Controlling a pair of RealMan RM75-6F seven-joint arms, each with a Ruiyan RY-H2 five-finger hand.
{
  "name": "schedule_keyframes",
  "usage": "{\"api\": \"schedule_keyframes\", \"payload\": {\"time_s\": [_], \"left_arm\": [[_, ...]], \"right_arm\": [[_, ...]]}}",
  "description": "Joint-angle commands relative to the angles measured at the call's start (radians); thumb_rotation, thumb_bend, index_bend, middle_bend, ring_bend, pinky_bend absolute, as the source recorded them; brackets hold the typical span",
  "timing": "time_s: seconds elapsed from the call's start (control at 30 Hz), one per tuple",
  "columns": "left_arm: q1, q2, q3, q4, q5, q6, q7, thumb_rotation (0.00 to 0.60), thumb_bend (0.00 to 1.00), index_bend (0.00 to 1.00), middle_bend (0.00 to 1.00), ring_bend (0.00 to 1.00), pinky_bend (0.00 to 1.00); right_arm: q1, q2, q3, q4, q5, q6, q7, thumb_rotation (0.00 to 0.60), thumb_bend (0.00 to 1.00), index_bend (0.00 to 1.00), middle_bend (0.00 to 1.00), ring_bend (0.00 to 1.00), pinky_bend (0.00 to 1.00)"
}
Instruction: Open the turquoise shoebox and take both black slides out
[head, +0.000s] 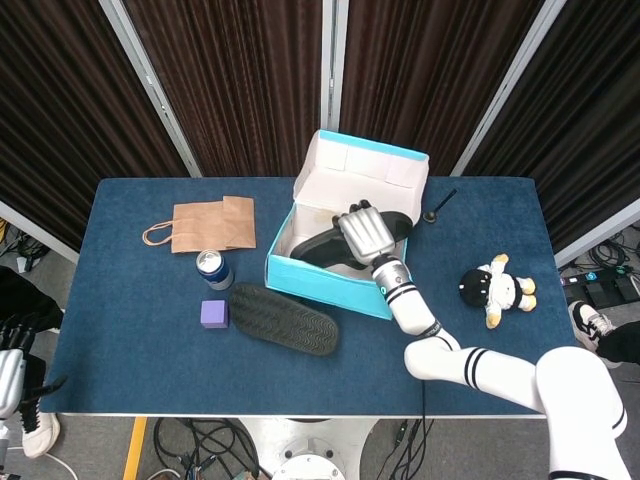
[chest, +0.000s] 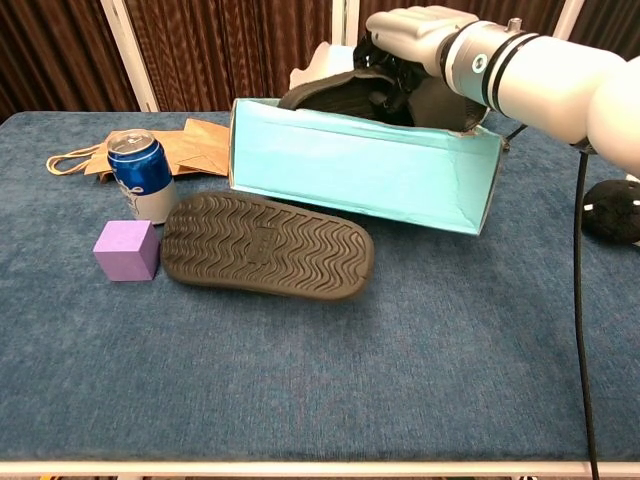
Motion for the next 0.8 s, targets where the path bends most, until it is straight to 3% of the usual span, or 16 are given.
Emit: {"api": "schedule_keyframes", "payload": {"time_s": [0.03, 0.17, 0.5, 0.6, 0.8], "left_arm": [[-0.001, -0.001, 0.001, 0.000, 0.000, -0.002, -0.001, 0.600, 0.00, 0.17, 0.09, 0.01, 0.05], [-0.001, -0.004, 0.000, 0.005, -0.002, -0.001, -0.004, 0.600, 0.00, 0.17, 0.09, 0.01, 0.05], [-0.005, -0.004, -0.001, 0.007, 0.004, -0.001, -0.006, 0.600, 0.00, 0.17, 0.09, 0.01, 0.05], [-0.004, -0.003, -0.002, 0.006, 0.003, 0.002, -0.005, 0.600, 0.00, 0.17, 0.09, 0.01, 0.05], [-0.004, -0.001, -0.001, 0.002, 0.003, 0.001, -0.002, 0.600, 0.00, 0.17, 0.09, 0.01, 0.05]], "right_arm": [[0.000, -0.010, -0.018, 0.007, -0.008, 0.004, -0.025, 0.600, 0.52, 0.63, 0.51, 0.29, 0.22], [-0.008, -0.005, -0.002, -0.011, -0.027, 0.024, 0.000, 0.600, 0.52, 0.65, 0.51, 0.30, 0.29], [-0.075, 0.106, 0.053, -0.168, -0.164, 0.152, 0.133, 0.600, 0.52, 0.65, 0.52, 0.31, 0.30], [-0.120, 0.178, 0.040, -0.275, -0.219, 0.178, 0.181, 0.600, 0.52, 0.65, 0.52, 0.31, 0.30], [-0.242, 0.381, -0.038, -0.505, -0.360, 0.169, 0.368, 0.600, 0.52, 0.65, 0.52, 0.31, 0.29]]}}
